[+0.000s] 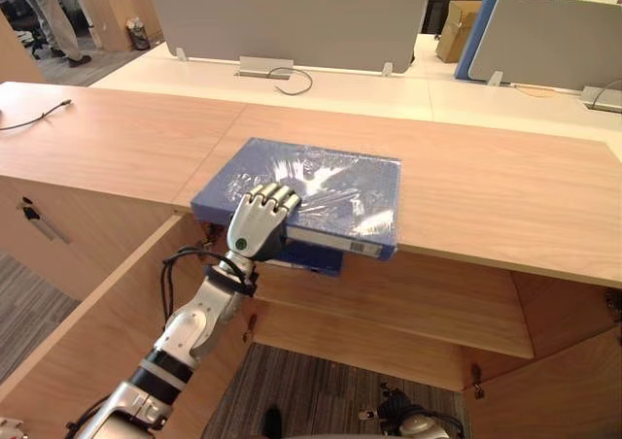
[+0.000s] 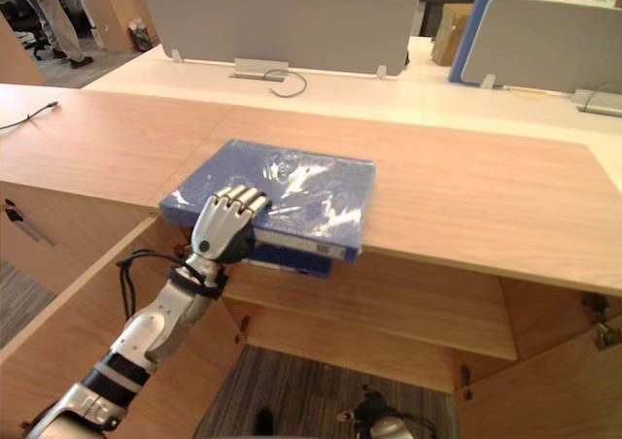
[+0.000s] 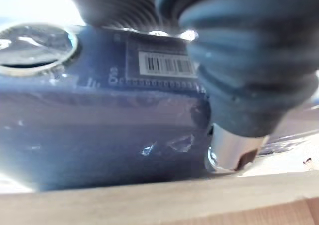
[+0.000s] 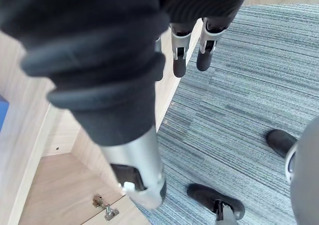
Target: Walk over to the cabinet, pick up the folder, carry it to the office cabinet, place the folder inside the office cabinet, then close the office cabinet door
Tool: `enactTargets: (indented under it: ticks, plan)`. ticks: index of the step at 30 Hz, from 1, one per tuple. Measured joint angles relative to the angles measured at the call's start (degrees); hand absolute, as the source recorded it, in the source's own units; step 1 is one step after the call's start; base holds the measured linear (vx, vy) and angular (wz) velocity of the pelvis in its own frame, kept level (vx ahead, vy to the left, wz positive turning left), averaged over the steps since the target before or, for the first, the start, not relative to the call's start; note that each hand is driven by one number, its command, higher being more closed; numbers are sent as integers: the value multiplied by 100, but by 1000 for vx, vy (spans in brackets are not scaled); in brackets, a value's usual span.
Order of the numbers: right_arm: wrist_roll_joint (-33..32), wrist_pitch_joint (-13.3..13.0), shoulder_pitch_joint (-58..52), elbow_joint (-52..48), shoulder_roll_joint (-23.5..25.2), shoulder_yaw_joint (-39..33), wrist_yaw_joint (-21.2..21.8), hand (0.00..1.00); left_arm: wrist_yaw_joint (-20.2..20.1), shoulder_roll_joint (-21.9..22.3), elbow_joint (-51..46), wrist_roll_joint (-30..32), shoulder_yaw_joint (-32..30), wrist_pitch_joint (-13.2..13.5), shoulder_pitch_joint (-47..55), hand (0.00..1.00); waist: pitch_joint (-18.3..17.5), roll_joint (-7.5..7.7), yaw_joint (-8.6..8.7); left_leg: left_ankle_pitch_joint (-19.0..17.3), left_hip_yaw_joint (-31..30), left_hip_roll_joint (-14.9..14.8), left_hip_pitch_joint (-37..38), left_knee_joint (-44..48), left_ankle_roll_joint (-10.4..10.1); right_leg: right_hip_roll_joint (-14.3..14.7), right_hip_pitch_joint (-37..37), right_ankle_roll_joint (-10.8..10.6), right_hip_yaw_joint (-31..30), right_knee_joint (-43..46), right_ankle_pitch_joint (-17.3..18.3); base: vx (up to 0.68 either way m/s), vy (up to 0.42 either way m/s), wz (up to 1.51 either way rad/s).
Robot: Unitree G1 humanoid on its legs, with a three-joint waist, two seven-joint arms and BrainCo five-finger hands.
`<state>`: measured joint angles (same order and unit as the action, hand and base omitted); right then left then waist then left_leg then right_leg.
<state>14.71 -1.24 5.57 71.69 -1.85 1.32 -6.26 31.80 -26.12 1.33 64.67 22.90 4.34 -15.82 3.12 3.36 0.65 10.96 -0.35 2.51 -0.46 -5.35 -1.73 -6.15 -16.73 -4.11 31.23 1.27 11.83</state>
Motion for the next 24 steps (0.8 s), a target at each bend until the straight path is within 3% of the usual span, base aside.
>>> enactTargets:
  ticks: [6,9,12,14,16,17,18,20,21,24]
  plan:
    - [1,1,24,4,-18,3,-4,0,27,128,-91,58,-35,-65,-7,100,46,-56,3,-22,16,1,52,0,-8,-3,-50,-1,-12,-16,0,14,-26,-2]
    - [-1,0,-12,14,-23,3,-16,0,-82,487,-980,-31,60,-98,450,100,42,-60,-18,-27,21,13,-11,5,-9,-13,-1,-1,-22,-1,-1,24,-11,1]
    - [-54,16,-112,124,-24,-13,-68,0,-277,1009,-2119,-638,440,165,1114,100,36,-58,-95,-22,31,14,-106,30,-7,-13,95,2,-32,8,-8,46,-17,1]
    - [-218,31,-162,194,-38,-13,-69,0,-666,1307,-2721,-1990,653,589,1542,100,-7,-95,-130,-16,76,-4,-129,31,-3,-12,138,11,-75,30,-13,26,-26,-7]
    - [-275,57,-196,229,-59,-47,-68,0,-988,1457,-3014,-3047,662,792,1817,100,-55,-162,-190,-15,146,-40,-116,32,-3,-12,181,23,-190,78,-21,4,-23,-19]
    - [-463,61,-230,227,-87,-153,-67,0,-1259,1502,-3071,-4123,628,903,1959,100,-88,-216,-196,-16,165,-57,-95,32,-4,-12,187,24,-211,117,-21,-8,-22,-16]
    - [-529,63,-261,227,-114,-210,-67,0,-1374,1536,-3077,-4646,592,944,2004,100,-102,-239,-199,-16,177,-65,-79,31,-4,-12,186,25,-229,134,-22,-21,-20,-19]
    - [-1098,59,-357,218,-184,-274,-68,0,-1780,1617,-3118,-6592,209,986,2319,100,-147,-308,-233,-18,308,-112,-37,30,-3,-13,225,37,-380,179,-25,-45,-8,-27]
    - [-1208,54,-371,208,-198,-293,-68,0,-1842,1624,-3117,-6905,153,986,2369,100,-156,-324,-225,-19,320,-121,-41,29,-2,-11,243,42,-402,187,-24,-54,1,-27]
    - [-2093,-13,-663,-153,-247,-472,-115,0,-2108,1764,-3121,-8935,-262,1019,2820,100,-176,-363,-220,-40,537,-213,-42,4,18,4,396,84,-657,254,-46,-64,18,-37]
